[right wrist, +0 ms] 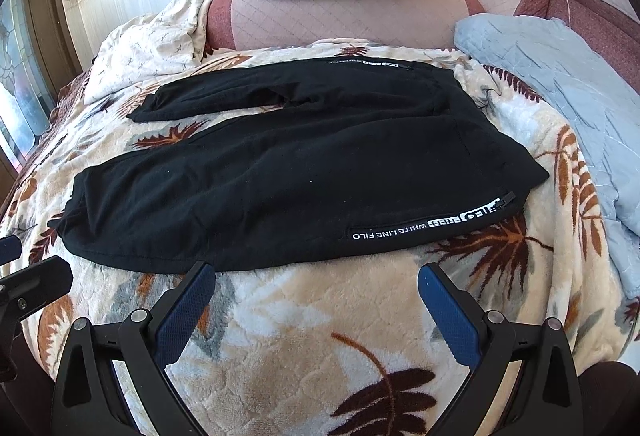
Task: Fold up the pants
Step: 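Hover both grippers open above the black sweatpants, approaching the waistband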
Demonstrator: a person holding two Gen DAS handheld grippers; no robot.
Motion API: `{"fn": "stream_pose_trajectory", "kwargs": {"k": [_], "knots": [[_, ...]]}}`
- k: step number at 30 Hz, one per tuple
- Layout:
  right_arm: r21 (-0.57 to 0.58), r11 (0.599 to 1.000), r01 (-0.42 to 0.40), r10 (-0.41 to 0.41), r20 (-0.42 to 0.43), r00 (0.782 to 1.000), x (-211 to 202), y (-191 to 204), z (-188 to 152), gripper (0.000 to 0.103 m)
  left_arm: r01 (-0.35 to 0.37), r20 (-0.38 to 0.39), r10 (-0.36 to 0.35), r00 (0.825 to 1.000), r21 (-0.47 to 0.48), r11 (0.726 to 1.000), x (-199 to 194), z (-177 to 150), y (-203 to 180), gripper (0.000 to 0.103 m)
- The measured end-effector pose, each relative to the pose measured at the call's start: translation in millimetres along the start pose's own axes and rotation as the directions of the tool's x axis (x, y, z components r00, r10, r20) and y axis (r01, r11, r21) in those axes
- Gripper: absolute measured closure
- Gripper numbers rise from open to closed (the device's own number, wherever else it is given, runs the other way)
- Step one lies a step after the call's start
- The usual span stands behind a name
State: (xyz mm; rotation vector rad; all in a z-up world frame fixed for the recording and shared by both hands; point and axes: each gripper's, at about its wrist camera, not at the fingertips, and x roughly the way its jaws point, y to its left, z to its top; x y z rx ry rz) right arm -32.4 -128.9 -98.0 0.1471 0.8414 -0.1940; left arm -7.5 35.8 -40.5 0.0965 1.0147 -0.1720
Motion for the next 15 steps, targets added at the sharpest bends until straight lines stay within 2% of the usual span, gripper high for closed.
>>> {"fn": "stream_pose_trajectory", "kwargs": {"k": [15], "knots": [[-0.014,1.000,0.023,-0.023,-0.038,0.999,13,3,-4,0.000,0.061,-0.064,-0.066,0.996,-0.078,0.995,24,-6,17,0.000]]}}
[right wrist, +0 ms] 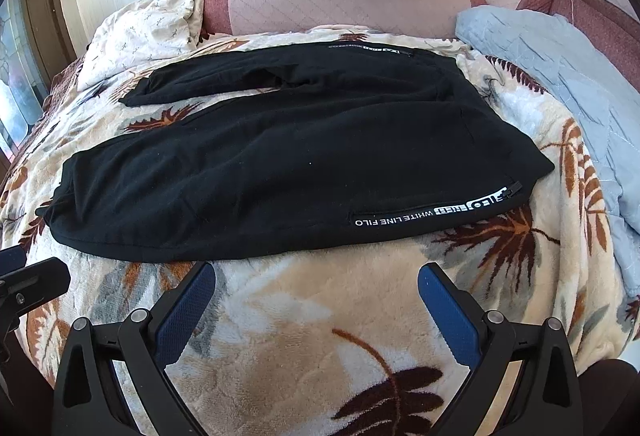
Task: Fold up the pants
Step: 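Hover both grippers open above the black sweatpants, approaching the waistband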
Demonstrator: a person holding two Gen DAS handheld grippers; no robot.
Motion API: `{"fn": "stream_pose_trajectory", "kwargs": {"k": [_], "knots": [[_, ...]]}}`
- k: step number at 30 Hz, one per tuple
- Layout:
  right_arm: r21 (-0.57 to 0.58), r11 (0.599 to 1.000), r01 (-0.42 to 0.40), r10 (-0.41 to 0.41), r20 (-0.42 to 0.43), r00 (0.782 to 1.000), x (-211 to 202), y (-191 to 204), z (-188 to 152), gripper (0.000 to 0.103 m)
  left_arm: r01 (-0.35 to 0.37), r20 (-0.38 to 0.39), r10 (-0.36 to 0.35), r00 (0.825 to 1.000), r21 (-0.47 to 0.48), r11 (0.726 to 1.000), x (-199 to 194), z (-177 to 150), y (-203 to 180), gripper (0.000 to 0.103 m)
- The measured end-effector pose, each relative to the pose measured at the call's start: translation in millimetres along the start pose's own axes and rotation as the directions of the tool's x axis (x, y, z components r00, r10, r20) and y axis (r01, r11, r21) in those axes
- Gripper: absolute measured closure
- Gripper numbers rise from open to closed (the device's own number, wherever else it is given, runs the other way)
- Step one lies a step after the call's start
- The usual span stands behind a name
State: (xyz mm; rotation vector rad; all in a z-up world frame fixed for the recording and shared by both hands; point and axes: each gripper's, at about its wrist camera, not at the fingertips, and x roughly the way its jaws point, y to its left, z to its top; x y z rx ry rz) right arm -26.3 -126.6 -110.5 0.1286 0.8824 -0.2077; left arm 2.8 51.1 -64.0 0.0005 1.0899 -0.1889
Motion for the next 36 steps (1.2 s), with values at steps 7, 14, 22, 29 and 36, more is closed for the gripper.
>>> {"fn": "stream_pose_trajectory", "kwargs": {"k": [7,14,22,29,36], "knots": [[-0.006,1.000,0.002,-0.002,-0.012,1.000,6,1,-2,0.000,-0.004,-0.033,0.004,0.999,-0.015,1.000,13,-2,4,0.000],[0.006,1.000,0.003,-0.003,-0.028,1.000,13,-1,-4,0.000,-0.017,-0.067,0.017,0.998,-0.003,1.000,29,-6,2,0.000],[0.019,1.000,-0.001,0.001,-0.039,0.999,19,-7,-5,0.000,-0.046,-0.110,0.048,0.993,0.018,0.999,45,-16,1,0.000],[0.024,1.000,-0.003,0.004,-0.044,0.999,21,-8,-6,0.000,-0.054,-0.109,0.057,0.992,0.029,0.998,49,-19,0,0.000],[0.027,1.000,-0.003,0.004,-0.048,0.999,22,-8,-7,0.000,-0.046,-0.100,0.049,0.994,0.031,0.998,51,-20,2,0.000]]}}
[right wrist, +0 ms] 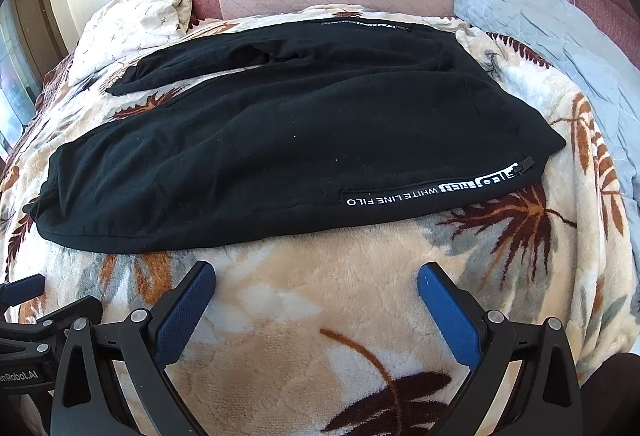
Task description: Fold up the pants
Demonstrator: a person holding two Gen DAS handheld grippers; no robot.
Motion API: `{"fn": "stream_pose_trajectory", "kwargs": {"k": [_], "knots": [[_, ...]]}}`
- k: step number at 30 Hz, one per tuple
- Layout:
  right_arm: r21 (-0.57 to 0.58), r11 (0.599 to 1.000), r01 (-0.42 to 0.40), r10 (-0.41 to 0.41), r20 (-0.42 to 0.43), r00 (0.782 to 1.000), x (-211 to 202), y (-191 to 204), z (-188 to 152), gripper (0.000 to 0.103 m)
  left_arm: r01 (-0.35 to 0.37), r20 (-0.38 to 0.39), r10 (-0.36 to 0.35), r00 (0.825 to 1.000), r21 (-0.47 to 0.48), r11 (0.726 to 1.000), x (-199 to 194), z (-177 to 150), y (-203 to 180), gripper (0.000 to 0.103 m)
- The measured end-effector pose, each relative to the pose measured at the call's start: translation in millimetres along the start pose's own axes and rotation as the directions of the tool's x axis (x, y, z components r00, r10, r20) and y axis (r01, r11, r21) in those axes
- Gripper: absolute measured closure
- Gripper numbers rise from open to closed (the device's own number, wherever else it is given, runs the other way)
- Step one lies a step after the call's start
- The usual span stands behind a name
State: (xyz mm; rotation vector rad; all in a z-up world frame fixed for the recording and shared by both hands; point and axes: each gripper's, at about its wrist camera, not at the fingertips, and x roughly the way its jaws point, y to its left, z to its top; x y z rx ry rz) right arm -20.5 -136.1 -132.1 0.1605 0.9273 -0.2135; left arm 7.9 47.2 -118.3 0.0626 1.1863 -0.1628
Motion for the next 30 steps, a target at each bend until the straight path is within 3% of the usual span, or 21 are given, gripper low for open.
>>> {"fn": "stream_pose_trajectory", "kwargs": {"k": [7,12,14,17,23,27,30], "knots": [[0.006,1.000,-0.005,0.005,-0.007,1.000,1,-2,0,0.000,-0.018,0.055,0.016,0.998,0.033,0.999,-3,-11,-3,0.000],[0.014,1.000,-0.015,0.016,-0.015,1.000,2,-3,0,0.000,0.007,0.037,-0.008,0.999,0.043,0.999,-12,-8,0,0.004],[0.006,1.000,-0.018,0.018,-0.019,1.000,4,-4,0,0.000,0.000,0.068,-0.002,0.998,0.033,0.999,-21,-6,6,0.010],[0.002,1.000,-0.024,0.024,0.002,1.000,3,-4,-3,0.000,-0.022,0.154,0.020,0.988,0.017,1.000,-45,2,14,0.010],[-0.024,1.000,-0.011,0.011,0.014,1.000,2,-1,-6,0.000,-0.117,0.359,0.090,0.929,0.055,0.992,-103,18,10,0.010],[-0.034,0.999,-0.012,0.010,-0.046,0.999,1,-2,3,0.000,-0.107,0.458,0.066,0.887,0.064,0.992,-137,29,8,0.010],[-0.025,0.999,0.021,-0.021,0.001,1.000,-14,-5,8,0.000,-0.079,0.531,0.030,0.847,0.070,0.994,-161,37,6,0.010]]}}
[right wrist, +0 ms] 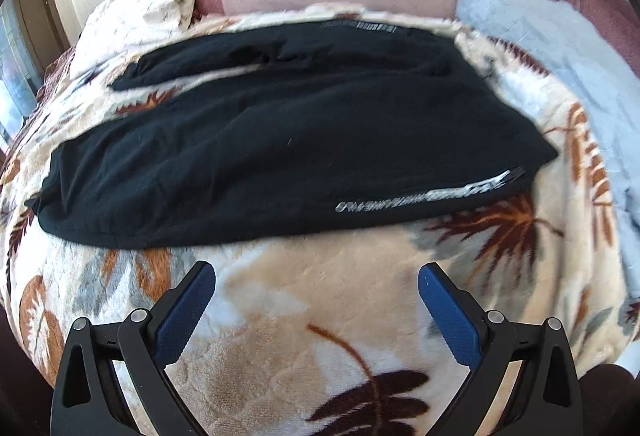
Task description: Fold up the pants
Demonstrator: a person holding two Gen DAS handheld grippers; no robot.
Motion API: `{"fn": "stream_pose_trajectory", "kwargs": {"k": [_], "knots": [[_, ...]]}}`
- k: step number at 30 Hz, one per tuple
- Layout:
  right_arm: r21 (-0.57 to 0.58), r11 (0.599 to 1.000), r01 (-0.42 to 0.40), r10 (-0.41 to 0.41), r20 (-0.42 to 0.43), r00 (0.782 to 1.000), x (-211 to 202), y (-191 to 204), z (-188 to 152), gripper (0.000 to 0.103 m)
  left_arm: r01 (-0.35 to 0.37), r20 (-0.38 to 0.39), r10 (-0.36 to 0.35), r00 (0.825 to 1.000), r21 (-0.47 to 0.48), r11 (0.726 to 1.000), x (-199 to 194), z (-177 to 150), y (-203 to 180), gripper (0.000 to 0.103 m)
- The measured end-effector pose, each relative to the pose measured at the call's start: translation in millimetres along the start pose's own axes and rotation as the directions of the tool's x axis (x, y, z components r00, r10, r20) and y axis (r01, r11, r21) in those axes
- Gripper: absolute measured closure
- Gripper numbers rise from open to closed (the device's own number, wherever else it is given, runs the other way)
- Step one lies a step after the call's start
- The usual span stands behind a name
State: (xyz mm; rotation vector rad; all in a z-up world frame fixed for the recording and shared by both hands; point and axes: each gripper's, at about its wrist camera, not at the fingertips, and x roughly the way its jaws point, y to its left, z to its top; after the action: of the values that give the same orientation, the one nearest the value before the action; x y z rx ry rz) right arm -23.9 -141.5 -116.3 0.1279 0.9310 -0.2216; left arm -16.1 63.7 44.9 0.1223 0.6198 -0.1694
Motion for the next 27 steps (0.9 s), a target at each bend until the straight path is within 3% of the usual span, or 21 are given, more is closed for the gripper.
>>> {"fn": "stream_pose_trajectory", "kwargs": {"k": [3,6,13,17,20,22,24,26,27], "knots": [[0.001,0.999,0.032,-0.032,0.063,0.997,-19,-3,7,0.000,0.012,0.058,-0.012,0.998,-0.001,1.000,-11,11,0,0.010],[0.004,0.999,0.044,-0.045,0.100,0.994,-32,-6,14,0.000,0.030,0.051,-0.030,0.998,-0.015,0.999,-6,19,5,0.010],[-0.030,0.999,0.018,-0.015,0.086,0.996,-32,4,24,0.000,-0.024,-0.088,0.007,0.996,-0.193,0.981,35,0,74,0.010],[-0.118,0.991,-0.059,0.067,0.073,0.995,-26,32,43,0.000,-0.082,-0.173,0.035,0.984,-0.269,0.960,53,-30,112,0.010],[-0.197,0.971,-0.133,0.148,0.061,0.987,-22,62,62,0.000,-0.056,-0.219,-0.014,0.976,-0.313,0.948,66,-52,122,0.010],[-0.255,0.948,-0.190,0.207,0.044,0.977,-17,85,75,0.000,-0.024,-0.241,-0.063,0.968,-0.341,0.940,77,-64,123,0.016],[-0.306,0.915,-0.264,0.279,0.006,0.960,-8,111,89,0.000,-0.014,-0.270,-0.091,0.959,-0.363,0.932,88,-72,124,0.035],[-0.353,0.875,-0.331,0.343,-0.029,0.939,0,137,102,0.001,-0.001,-0.287,-0.122,0.950,-0.393,0.920,98,-78,128,0.048],[-0.377,0.857,-0.353,0.364,-0.043,0.930,3,151,106,0.001,0.005,-0.287,-0.135,0.948,-0.411,0.912,100,-82,131,0.049]]}}
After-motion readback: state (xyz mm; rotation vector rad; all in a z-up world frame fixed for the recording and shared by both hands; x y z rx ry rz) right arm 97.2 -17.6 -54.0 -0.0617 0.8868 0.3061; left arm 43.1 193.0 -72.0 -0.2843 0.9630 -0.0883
